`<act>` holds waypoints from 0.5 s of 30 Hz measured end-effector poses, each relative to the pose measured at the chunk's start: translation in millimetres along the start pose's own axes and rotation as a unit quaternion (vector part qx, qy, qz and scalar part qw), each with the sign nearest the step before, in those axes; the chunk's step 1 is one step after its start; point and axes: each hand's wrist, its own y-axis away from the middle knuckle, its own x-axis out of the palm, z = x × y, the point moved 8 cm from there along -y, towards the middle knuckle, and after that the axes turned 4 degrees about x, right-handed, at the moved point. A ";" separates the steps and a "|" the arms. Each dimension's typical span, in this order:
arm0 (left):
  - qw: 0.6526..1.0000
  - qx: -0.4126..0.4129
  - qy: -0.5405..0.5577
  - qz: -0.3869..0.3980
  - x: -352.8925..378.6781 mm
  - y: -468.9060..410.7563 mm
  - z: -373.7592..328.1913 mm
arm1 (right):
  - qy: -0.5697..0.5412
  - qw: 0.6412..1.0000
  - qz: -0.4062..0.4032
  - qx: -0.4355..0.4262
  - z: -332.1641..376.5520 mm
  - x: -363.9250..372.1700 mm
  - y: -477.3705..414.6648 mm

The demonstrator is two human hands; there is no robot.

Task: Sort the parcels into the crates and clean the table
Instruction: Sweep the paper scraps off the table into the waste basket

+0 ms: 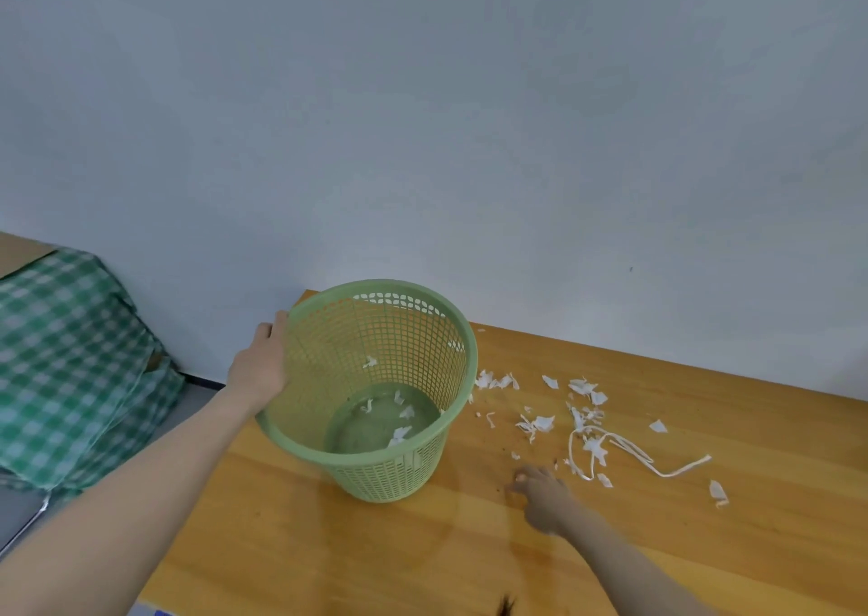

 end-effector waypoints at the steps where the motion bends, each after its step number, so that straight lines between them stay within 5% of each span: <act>1: 1.000 0.000 -0.005 0.001 0.3 -0.1 0.1 | 0.010 1.000 -0.009 -0.002 2.7 -0.8 -0.5; 15: 1.000 0.005 -0.007 0.005 -0.7 0.9 -5.3 | 0.080 0.996 -0.032 -0.009 -2.6 -3.4 5.4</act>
